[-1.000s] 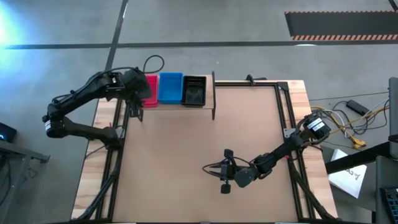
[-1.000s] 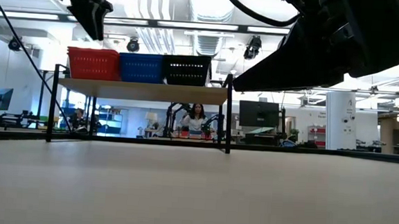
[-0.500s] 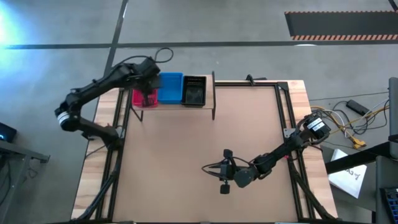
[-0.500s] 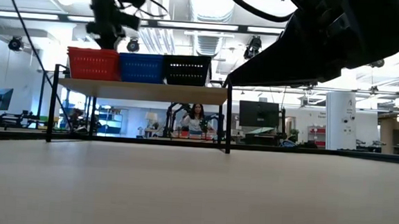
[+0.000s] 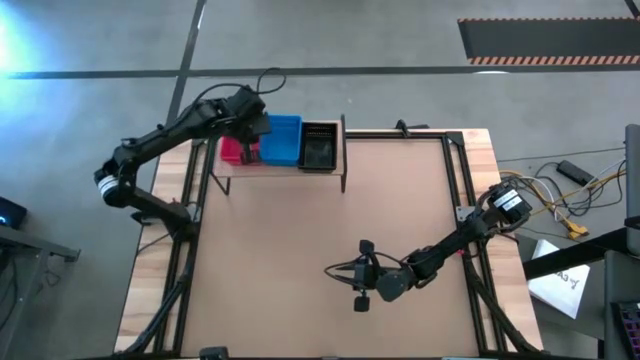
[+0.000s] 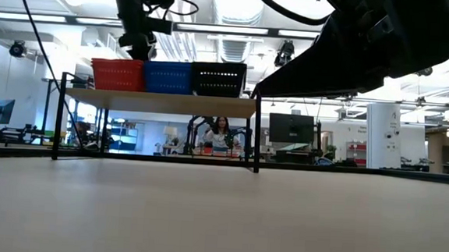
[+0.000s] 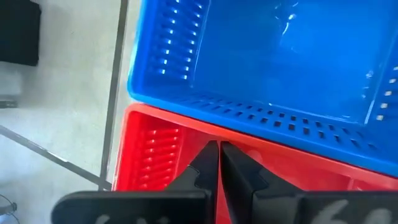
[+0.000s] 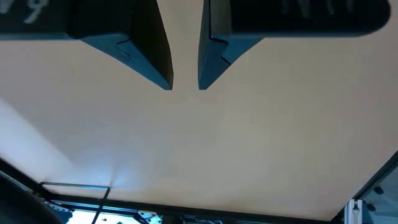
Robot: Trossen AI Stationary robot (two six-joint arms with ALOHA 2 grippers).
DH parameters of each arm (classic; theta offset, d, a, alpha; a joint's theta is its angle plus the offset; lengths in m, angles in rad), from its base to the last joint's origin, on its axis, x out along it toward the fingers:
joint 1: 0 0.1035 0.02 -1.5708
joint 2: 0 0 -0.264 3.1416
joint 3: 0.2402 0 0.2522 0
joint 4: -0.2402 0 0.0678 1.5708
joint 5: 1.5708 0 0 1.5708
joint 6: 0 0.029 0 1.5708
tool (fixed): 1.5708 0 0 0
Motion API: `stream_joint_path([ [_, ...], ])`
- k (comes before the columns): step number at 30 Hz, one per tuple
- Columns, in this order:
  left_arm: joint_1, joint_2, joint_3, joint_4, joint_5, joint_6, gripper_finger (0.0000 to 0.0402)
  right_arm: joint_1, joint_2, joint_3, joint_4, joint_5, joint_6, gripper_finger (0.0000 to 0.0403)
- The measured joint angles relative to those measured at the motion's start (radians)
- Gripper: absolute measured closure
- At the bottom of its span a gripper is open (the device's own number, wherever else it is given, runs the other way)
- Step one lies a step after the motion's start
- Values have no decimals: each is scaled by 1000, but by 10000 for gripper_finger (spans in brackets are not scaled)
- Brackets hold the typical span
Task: Stack baskets on shelf by color
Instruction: Adjust the bins on the shelf
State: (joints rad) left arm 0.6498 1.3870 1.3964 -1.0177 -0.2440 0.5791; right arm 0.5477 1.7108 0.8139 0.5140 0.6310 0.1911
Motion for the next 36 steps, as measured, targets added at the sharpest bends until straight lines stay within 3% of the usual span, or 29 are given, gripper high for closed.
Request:
stream_joint_path([
  [4,-2,-38,0,-26,-24,-47,401,-14,-59,-1,-44,26,2,335],
  [9,-4,-123,-18,-50,-18,-119,401,-114,-255,-1,-242,28,42,343],
  [14,-4,-173,-81,-49,33,-137,402,-344,-443,0,-428,-33,50,372],
  [18,-3,-179,-140,-46,52,-128,402,-582,-512,1,-464,-186,30,392],
  [23,-3,-179,-166,-44,53,-116,402,-832,-490,34,-465,-450,20,394],
  [26,-3,-188,-162,-41,55,-101,402,-918,-445,73,-467,-544,7,394],
  [30,-3,-196,-155,-43,57,-99,402,-954,-369,150,-465,-610,-25,394],
  [36,-4,-210,-157,-50,124,-97,402,-954,-233,310,-540,-613,-59,394],
])
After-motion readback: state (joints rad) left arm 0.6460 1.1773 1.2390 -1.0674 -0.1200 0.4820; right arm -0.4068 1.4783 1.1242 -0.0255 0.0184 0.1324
